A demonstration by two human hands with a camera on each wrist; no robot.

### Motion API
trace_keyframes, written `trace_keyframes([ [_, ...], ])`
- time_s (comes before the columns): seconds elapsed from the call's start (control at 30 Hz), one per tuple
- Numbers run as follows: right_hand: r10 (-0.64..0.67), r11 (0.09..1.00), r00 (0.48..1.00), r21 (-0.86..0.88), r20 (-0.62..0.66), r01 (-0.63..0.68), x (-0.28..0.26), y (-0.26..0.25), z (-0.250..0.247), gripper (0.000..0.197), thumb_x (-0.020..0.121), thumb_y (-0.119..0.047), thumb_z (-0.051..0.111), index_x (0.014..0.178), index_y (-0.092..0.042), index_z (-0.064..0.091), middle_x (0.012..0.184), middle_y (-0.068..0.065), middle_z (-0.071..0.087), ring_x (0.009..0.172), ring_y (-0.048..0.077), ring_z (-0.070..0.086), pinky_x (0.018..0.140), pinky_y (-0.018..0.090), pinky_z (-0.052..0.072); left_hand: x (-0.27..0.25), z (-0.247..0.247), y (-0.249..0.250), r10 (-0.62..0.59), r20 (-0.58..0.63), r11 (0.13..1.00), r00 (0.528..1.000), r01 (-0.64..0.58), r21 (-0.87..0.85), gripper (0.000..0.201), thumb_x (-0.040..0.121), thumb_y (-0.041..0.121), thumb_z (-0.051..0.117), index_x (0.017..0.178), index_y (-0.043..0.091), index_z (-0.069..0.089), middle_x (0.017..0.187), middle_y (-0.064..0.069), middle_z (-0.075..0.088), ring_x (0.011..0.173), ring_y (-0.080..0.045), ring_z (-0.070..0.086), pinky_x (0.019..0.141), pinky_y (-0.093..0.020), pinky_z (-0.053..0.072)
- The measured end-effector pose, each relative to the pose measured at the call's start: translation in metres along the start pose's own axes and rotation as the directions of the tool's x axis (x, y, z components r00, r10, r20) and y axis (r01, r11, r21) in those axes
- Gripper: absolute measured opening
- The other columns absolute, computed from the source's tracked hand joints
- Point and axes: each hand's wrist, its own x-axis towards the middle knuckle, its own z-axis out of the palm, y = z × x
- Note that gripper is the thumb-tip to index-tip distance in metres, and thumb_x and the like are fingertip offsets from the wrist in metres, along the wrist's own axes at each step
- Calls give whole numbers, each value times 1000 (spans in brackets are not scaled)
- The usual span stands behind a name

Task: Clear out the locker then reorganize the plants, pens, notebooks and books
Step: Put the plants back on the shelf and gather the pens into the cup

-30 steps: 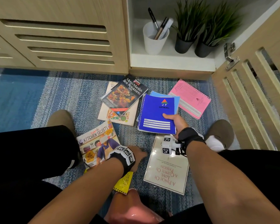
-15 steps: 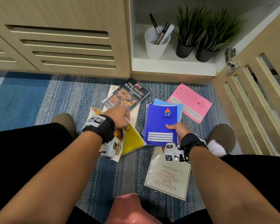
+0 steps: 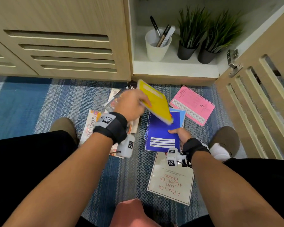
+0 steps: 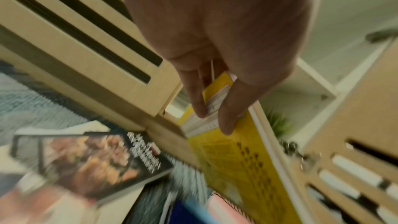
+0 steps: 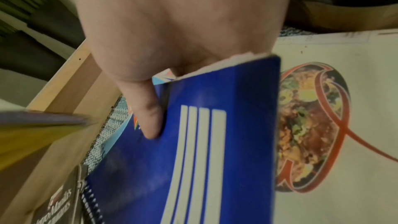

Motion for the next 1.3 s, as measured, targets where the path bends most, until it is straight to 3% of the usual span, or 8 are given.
trace_keyframes([
  [0.17,2,937,995,348,100,-37,-29,-4,6,42,103,-44,36,121,-17,62,110,14,70,97,34,65,80,46,54,-53,73,-26,-150,408,988,900,122,94,28,70,-5,71,73,22,79,145,0,52,137,-24,41,118,-36,19],
  [0.3,-57,960,978,280,198,0,-31,0,6,31,99,-31,56,125,-18,62,118,11,70,103,31,67,80,48,55,-83,100,-41,-280,428,932,859,350,-94,29,73,-7,75,76,21,78,156,-4,37,143,-23,36,115,-27,27],
  [0.57,-25,956,991,293,133,-15,-21,3,11,63,84,-59,63,135,-22,57,128,8,65,117,33,62,105,58,44,-59,82,-37,-390,87,852,917,395,-344,41,68,-20,52,64,15,73,132,-5,52,125,-15,44,107,-35,31],
  [0.73,-1,932,976,355,219,-78,-34,-4,12,52,93,-64,42,118,-26,67,110,14,73,99,36,69,84,55,55,-23,45,-35,-489,55,627,871,394,-672,41,70,-18,36,49,9,58,115,-9,70,107,-34,64,77,-41,56],
  [0.87,-33,915,969,397,246,-70,-34,-3,11,67,92,-71,31,130,-25,61,118,12,71,99,34,70,77,49,56,-5,8,-29,-446,152,482,882,380,-790,39,69,-8,32,40,14,49,104,-22,71,98,-38,63,85,-47,50],
  [1.07,-77,940,929,337,361,-53,-39,-5,7,52,97,-51,48,133,-15,61,126,15,67,112,33,66,88,49,56,-16,28,-24,-334,571,442,750,660,-608,44,69,-20,21,40,5,41,101,-32,70,83,-37,72,74,-38,59],
  [1.2,-57,987,897,159,439,-15,-34,2,6,43,90,-10,66,133,-7,59,128,15,66,108,32,68,86,46,58,-28,62,-24,-421,530,588,736,666,-459,43,75,-21,22,51,5,45,88,-28,64,63,-6,70,52,-12,47],
  [1.3,-127,981,938,-99,323,167,-21,3,6,59,70,2,83,124,-11,65,122,9,70,111,28,66,100,49,50,-30,72,-35,-491,454,515,744,668,-537,35,87,-16,40,78,5,67,85,-19,67,72,-25,64,65,-23,51],
])
